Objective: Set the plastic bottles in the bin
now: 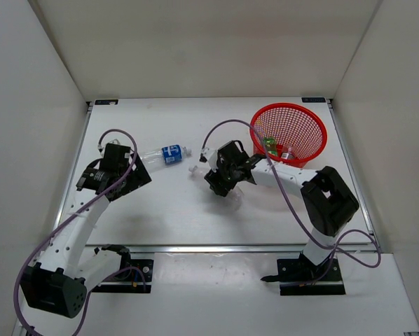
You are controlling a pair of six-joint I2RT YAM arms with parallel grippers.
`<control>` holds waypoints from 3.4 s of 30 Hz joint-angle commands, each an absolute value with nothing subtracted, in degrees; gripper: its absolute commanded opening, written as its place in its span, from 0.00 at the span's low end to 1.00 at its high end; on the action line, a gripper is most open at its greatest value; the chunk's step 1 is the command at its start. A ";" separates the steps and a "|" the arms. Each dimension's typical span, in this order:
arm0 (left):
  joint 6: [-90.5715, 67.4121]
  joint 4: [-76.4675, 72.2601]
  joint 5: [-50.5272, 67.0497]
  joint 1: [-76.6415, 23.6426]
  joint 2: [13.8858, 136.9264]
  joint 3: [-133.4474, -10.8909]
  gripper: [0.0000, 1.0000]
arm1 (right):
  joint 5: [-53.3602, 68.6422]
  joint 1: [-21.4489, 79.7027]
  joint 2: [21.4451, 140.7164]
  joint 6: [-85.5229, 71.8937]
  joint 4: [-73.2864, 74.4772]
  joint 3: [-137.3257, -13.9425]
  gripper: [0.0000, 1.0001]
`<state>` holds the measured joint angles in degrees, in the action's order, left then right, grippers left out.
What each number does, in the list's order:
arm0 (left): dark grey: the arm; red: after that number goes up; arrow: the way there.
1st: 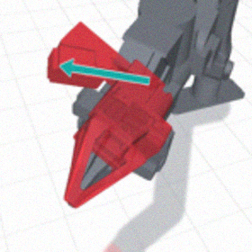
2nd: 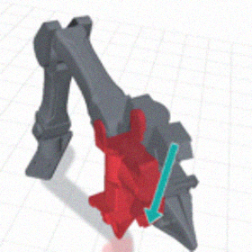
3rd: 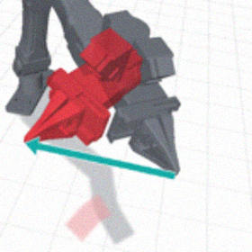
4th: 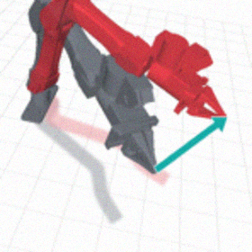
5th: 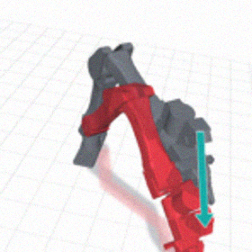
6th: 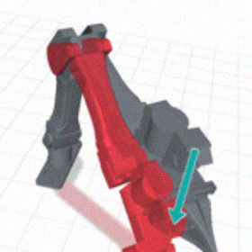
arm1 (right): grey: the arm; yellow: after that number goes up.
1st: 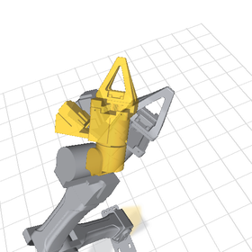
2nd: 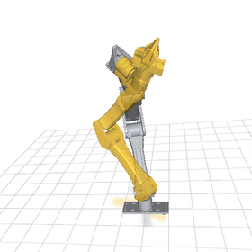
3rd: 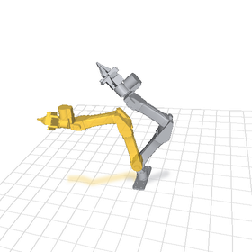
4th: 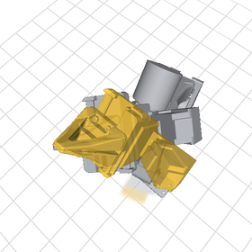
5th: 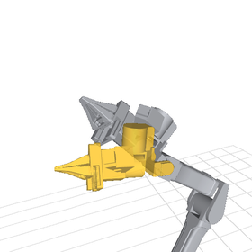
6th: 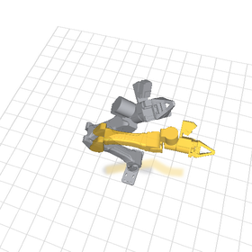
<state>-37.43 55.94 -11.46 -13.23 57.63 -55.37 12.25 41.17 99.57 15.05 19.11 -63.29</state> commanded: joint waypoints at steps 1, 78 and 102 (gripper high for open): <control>-34.38 53.97 -10.99 -12.83 58.27 -58.96 0.99 | 10.03 40.70 93.98 13.72 18.81 -70.90 0.43; 3.45 49.85 -5.09 -25.31 104.25 -103.60 0.37 | 14.86 3.25 53.10 -7.21 31.02 -76.12 0.99; -33.67 4.22 -9.58 -48.51 117.34 -122.62 0.71 | -2.52 13.53 41.04 -8.17 29.44 -68.73 1.00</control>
